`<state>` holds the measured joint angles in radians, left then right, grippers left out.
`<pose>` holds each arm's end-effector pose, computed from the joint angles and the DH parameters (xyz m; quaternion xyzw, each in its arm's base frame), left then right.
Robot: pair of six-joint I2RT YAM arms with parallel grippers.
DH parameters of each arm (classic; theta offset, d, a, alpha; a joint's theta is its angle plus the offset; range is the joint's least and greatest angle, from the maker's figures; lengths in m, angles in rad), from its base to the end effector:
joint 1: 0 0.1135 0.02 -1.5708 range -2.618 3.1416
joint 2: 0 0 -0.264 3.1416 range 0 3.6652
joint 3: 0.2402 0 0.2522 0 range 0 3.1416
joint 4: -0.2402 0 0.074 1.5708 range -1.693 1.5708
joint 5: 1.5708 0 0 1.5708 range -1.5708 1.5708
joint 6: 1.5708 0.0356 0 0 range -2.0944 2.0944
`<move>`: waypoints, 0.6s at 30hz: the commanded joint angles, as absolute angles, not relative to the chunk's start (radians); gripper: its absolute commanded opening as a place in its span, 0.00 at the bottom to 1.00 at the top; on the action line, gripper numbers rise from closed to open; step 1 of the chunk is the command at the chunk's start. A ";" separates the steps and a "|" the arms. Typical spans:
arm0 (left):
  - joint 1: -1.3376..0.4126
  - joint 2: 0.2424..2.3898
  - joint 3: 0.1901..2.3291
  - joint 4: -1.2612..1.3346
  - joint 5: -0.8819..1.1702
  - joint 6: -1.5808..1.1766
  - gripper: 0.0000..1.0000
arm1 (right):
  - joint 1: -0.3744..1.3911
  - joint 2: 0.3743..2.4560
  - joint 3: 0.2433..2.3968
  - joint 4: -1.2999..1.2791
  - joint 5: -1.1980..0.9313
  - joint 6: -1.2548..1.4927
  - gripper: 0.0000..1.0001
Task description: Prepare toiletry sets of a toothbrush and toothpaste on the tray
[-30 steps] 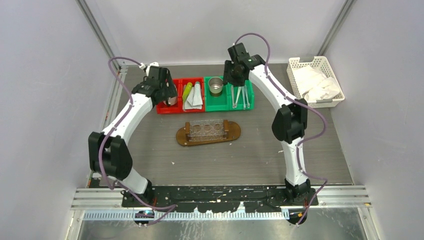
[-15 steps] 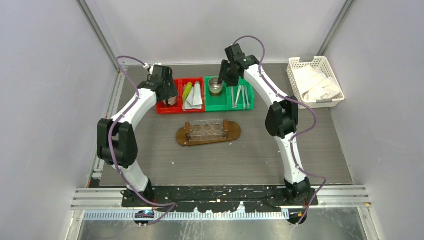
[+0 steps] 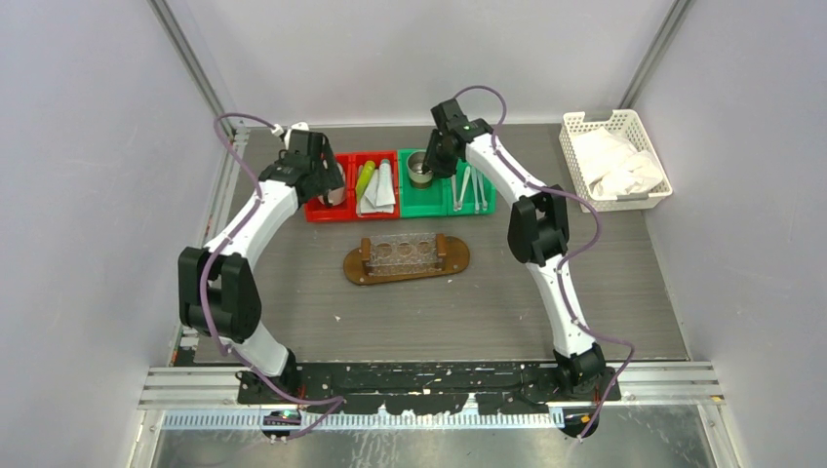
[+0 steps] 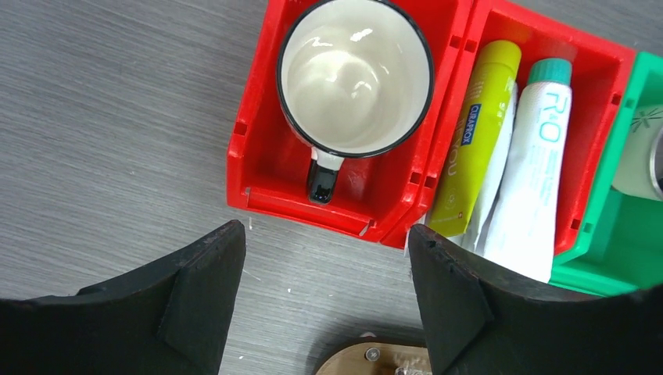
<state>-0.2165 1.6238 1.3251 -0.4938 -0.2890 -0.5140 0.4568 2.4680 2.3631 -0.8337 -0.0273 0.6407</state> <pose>0.3554 -0.0678 0.2854 -0.1897 0.8974 -0.0097 0.3983 0.4851 0.2395 0.2238 0.0830 0.9467 0.1732 0.2584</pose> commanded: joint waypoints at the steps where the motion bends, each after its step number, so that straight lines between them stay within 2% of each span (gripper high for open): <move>1: -0.206 1.577 1.328 -0.443 -0.276 -0.500 0.77 | 0.469 2.478 2.423 -0.806 -0.013 0.672 0.35; 3: -0.203 1.578 1.327 -0.442 -0.273 -0.499 0.77 | 0.468 2.483 2.431 -0.809 -0.010 0.670 0.14; 4: -0.203 1.579 1.324 -0.437 -0.272 -0.499 0.77 | 0.468 2.479 2.427 -0.809 -0.005 0.670 0.07; 6: -0.200 1.586 1.323 -0.431 -0.270 -0.496 0.77 | 0.468 2.463 2.427 -0.812 -0.005 0.663 0.02; 12: -0.198 1.672 1.359 -0.442 -0.276 -0.496 0.77 | 0.473 2.315 2.416 -0.835 0.057 0.600 0.01; 18: -0.195 1.749 1.394 -0.433 -0.293 -0.513 0.76 | 0.475 2.067 2.296 -0.861 0.082 0.524 0.01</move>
